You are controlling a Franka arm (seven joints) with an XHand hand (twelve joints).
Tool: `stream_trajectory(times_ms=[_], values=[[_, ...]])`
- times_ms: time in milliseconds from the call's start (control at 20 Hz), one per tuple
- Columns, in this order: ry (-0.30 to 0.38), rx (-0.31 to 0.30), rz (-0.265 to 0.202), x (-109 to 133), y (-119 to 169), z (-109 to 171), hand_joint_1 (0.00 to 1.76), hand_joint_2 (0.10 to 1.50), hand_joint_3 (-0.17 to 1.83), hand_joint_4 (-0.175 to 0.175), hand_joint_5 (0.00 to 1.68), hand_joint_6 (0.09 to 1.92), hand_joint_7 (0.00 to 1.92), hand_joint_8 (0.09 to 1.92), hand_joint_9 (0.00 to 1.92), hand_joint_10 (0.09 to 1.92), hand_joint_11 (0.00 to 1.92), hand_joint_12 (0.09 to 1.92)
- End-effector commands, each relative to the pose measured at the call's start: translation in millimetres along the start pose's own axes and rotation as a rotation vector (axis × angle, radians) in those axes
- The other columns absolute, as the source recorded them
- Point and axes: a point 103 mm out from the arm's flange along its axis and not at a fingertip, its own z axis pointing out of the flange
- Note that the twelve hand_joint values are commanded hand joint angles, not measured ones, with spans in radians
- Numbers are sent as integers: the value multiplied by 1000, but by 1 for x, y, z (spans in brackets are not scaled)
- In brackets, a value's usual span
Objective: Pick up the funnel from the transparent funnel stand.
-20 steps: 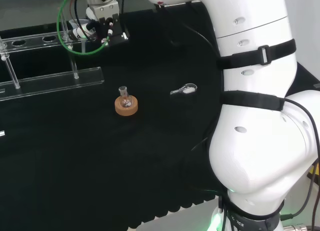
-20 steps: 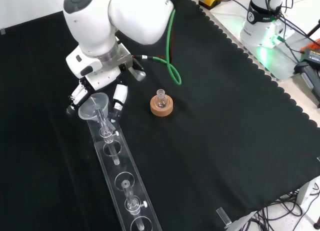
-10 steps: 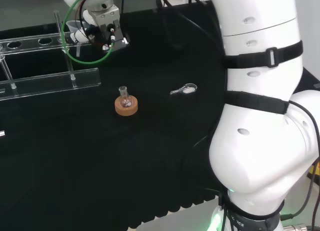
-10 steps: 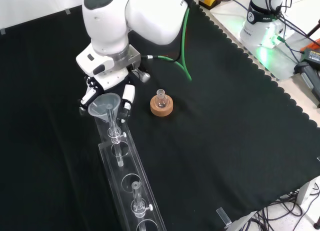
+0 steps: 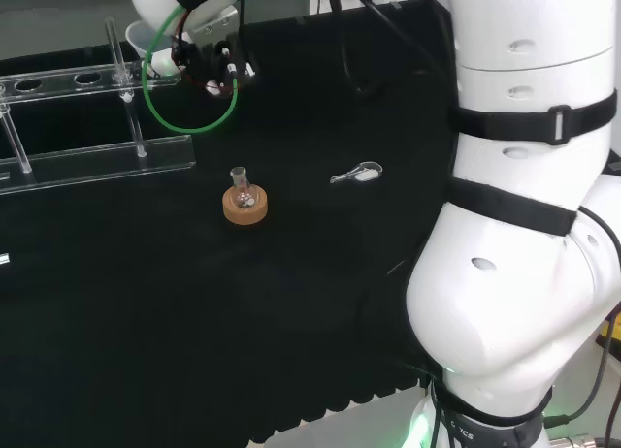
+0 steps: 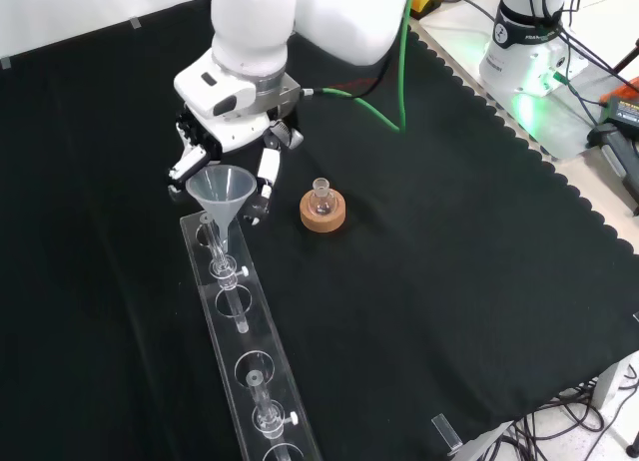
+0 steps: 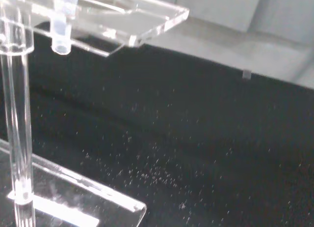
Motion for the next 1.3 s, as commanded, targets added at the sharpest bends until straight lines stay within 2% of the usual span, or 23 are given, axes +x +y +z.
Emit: stream_trajectory(times_ms=[50, 150, 250, 300, 500, 550, 650, 750, 800, 850, 950, 1050, 1150, 1200, 1300], values=[[-14, -68, 11, -7, 8, -41, 664, 843, 43, -175, 747, 1129, 1417, 1022, 1782, 868, 1917, 1099], [-21, -93, 20, -17, 5, -71, 719, 825, 37, -175, 802, 1114, 1446, 1004, 1800, 865, 1920, 1105], [-55, -74, 57, -29, -1, -88, 757, 814, 33, -175, 849, 1095, 1469, 988, 1813, 863, 1920, 1112], [-56, -54, 39, -35, -8, -106, 777, 812, 32, -175, 875, 1077, 1477, 982, 1818, 863, 1920, 1118], [-81, -21, -11, -42, -34, -141, 826, 811, 34, -175, 948, 1010, 1495, 967, 1835, 853, 1920, 1131], [-71, 16, -15, -47, -52, -156, 833, 813, 36, -175, 959, 999, 1498, 964, 1840, 851, 1920, 1137], [-66, 43, -6, -52, -68, -168, 841, 815, 37, -175, 977, 988, 1502, 960, 1847, 849, 1920, 1148], [-105, 75, 21, -58, -87, -179, 844, 816, 39, -175, 1004, 966, 1510, 951, 1856, 847, 1920, 1156], [-105, 75, -17, -56, -97, -183, 846, 816, 39, -175, 1016, 961, 1513, 948, 1860, 847, 1920, 1158], [-126, 93, 22, -57, -105, -185, 847, 816, 40, -175, 1025, 957, 1515, 946, 1864, 847, 1920, 1159], [-144, 111, 31, -54, -122, -185, 851, 816, 40, -175, 1043, 946, 1519, 940, 1871, 847, 1920, 1163], [-132, 142, 3, -61, -148, -184, 854, 817, 41, -175, 1059, 939, 1525, 937, 1876, 847, 1920, 1167], [-127, 155, -34, -52, -162, -180, 855, 817, 41, -175, 1067, 936, 1532, 935, 1878, 847, 1920, 1170], [-121, 140, -47, -65, -176, -173, 855, 817, 41, -175, 1069, 936, 1533, 934, 1878, 847, 1920, 1171], [-72, 127, -154, -81, -199, -172, 856, 817, 42, -175, 1077, 936, 1536, 932, 1880, 847, 1920, 1172]])
